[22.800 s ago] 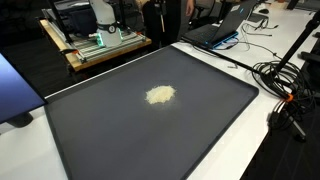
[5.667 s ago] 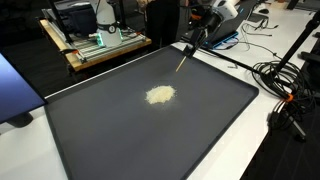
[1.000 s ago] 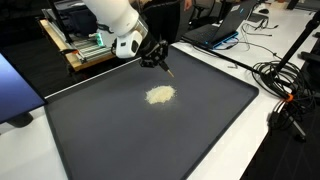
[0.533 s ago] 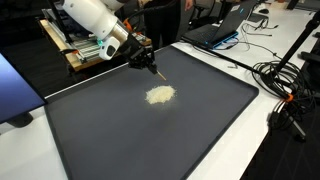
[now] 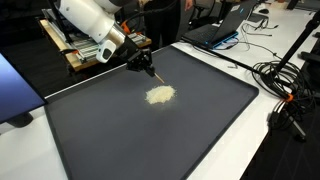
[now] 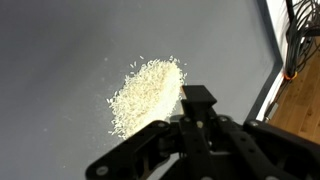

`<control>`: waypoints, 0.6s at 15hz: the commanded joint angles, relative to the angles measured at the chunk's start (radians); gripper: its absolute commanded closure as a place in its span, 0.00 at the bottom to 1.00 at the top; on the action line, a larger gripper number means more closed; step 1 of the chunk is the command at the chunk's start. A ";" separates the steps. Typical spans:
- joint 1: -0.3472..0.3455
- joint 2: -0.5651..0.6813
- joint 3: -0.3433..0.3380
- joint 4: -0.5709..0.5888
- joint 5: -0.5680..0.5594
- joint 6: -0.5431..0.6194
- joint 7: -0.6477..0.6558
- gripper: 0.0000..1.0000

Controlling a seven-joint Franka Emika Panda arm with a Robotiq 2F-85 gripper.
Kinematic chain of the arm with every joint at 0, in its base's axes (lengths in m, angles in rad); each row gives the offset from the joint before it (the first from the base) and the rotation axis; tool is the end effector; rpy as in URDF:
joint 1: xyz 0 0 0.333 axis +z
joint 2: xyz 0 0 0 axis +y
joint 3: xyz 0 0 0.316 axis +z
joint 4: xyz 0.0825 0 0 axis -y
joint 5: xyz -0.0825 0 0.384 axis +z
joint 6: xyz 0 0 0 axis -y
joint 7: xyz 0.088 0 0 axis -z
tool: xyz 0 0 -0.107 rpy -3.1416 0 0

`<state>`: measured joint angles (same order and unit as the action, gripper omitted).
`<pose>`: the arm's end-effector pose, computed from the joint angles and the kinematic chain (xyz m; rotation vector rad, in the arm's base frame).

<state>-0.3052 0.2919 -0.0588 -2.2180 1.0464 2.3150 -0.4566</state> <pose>0.5072 -0.1759 0.2343 -2.3049 0.8672 -0.1445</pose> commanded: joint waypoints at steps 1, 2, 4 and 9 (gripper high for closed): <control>-0.011 0.043 -0.037 0.037 0.112 -0.045 -0.039 0.97; -0.012 0.053 -0.044 0.042 0.140 -0.050 -0.045 0.97; -0.010 0.074 -0.057 0.053 0.194 -0.045 -0.053 0.97; -0.020 0.134 -0.083 0.096 0.298 -0.108 -0.100 0.97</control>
<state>-0.3138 0.3792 -0.1234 -2.1664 1.2836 2.2634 -0.5192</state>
